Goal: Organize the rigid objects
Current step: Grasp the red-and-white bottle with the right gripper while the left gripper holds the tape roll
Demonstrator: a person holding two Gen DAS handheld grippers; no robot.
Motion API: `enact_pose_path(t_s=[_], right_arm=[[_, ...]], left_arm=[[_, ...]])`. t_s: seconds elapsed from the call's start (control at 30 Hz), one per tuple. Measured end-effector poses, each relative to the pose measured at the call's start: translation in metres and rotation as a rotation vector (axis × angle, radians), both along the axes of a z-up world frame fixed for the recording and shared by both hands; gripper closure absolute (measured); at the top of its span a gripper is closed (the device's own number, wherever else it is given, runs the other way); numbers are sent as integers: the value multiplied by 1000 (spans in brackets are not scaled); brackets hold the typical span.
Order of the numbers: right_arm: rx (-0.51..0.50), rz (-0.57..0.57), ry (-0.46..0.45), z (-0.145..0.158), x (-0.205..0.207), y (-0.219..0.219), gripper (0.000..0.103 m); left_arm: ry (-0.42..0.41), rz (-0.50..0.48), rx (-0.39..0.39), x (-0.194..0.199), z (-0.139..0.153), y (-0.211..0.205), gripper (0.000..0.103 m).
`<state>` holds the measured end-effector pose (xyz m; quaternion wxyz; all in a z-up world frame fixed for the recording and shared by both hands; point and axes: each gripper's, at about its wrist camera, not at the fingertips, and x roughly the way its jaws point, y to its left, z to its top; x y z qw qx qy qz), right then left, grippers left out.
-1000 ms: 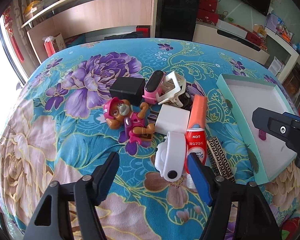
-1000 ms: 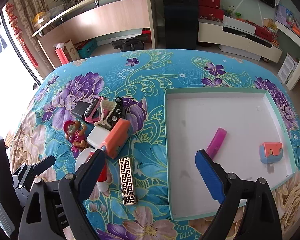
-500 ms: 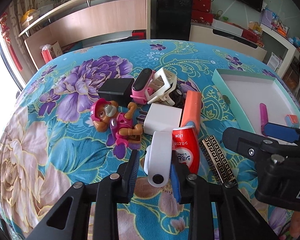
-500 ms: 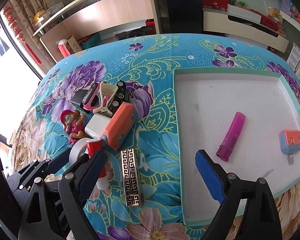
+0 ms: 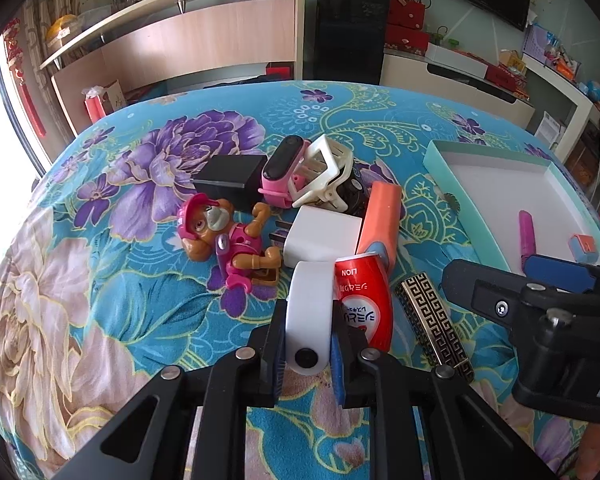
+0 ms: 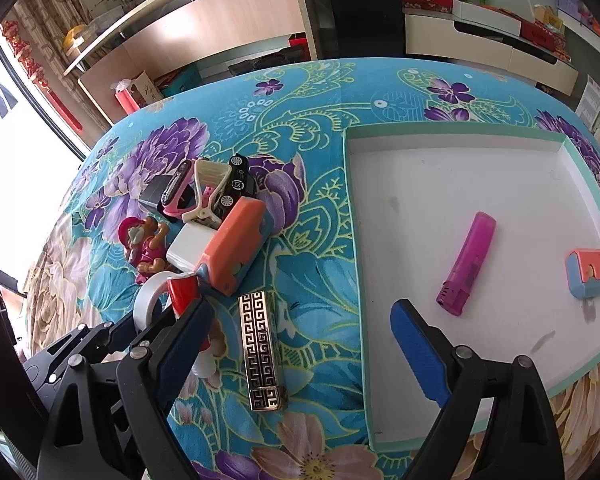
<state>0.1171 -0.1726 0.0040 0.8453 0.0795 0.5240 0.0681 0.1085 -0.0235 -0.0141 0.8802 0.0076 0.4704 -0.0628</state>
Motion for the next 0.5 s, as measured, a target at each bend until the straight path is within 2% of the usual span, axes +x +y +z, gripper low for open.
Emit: enact_pose_path(t_s=[0.5], right_arm=[[-2,48,-7,-1,-2,12,11]], left_arm=[[-59,114,0,-8,16,33,84]])
